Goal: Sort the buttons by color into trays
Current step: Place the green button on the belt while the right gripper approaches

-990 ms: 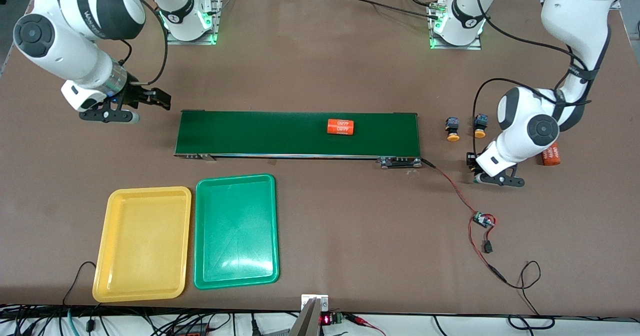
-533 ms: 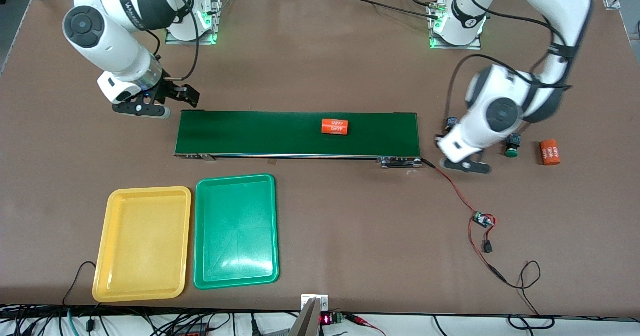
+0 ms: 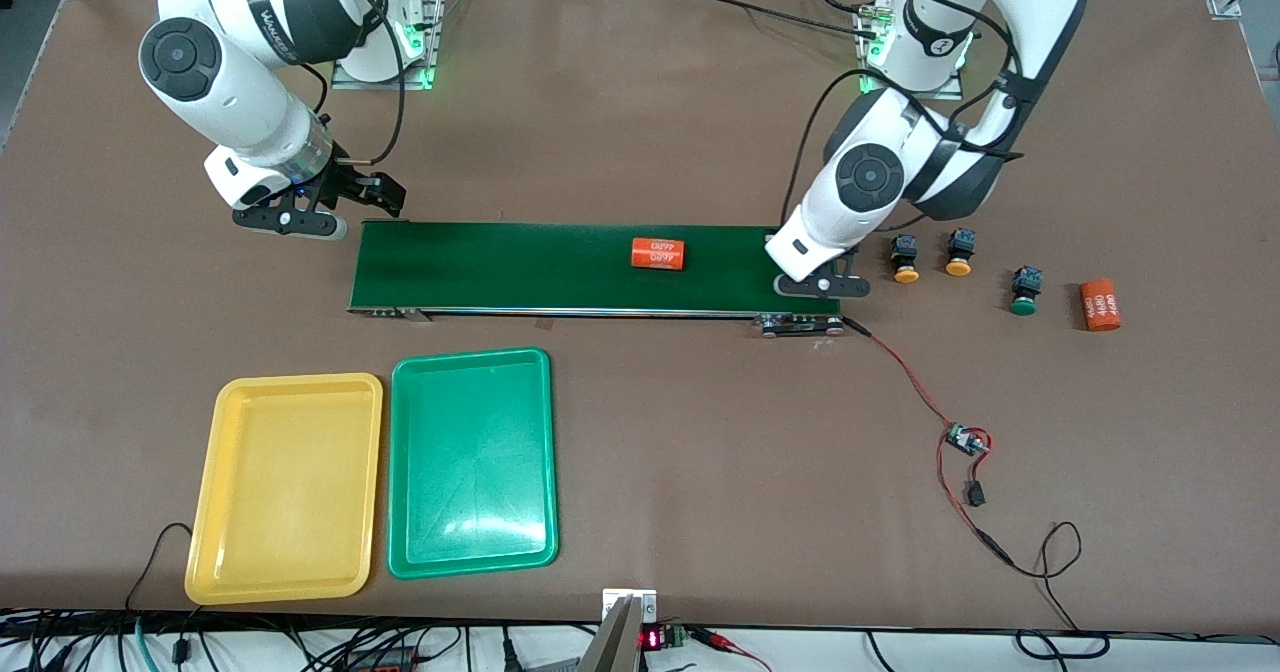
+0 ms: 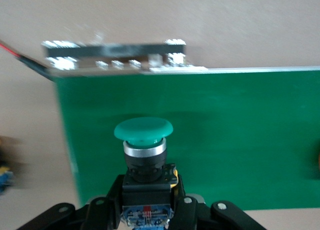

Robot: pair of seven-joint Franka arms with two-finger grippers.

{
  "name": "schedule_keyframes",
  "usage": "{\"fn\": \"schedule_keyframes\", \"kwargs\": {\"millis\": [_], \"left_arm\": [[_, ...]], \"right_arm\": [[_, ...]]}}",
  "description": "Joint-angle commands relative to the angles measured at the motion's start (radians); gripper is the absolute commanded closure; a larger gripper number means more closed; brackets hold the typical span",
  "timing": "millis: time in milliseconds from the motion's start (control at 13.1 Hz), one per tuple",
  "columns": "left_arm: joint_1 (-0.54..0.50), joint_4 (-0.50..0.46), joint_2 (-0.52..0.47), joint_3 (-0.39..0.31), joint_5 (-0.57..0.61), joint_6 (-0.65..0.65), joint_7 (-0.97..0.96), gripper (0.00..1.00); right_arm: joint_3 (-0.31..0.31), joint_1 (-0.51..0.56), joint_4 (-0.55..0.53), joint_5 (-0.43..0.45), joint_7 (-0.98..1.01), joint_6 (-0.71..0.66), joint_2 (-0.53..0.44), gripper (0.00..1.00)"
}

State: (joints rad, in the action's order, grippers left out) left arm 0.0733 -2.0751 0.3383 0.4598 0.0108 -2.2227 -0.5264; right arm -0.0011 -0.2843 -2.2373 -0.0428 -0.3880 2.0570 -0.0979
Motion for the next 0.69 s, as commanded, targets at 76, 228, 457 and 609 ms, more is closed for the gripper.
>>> {"fn": "schedule_keyframes", "kwargs": {"millis": [76,228,457,609], "left_arm": [[0.034,-0.008,0.037,-0.003,-0.046,-0.041,-0.027,0.77],[0.034,-0.007,0.042,-0.006,-0.046,-0.043,-0.034,0.6],[0.022,0.003,0.007,-0.013,-0.046,-0.031,-0.035,0.0],[0.002,0.015,-0.054,-0.015,-0.046,0.042,-0.035,0.0]], "right_arm": [[-0.007,0.033,0.011,0.015,0.033,-0.001,-0.005,0.0],[-0.007,0.059,0.018,0.015,0.066,-0.005,-0.005,0.0],[-0.007,0.086,0.021,0.015,0.115,-0.008,-0.006,0.0],[-0.007,0.115,0.03,0.015,0.15,-0.014,-0.006,0.0]]}}
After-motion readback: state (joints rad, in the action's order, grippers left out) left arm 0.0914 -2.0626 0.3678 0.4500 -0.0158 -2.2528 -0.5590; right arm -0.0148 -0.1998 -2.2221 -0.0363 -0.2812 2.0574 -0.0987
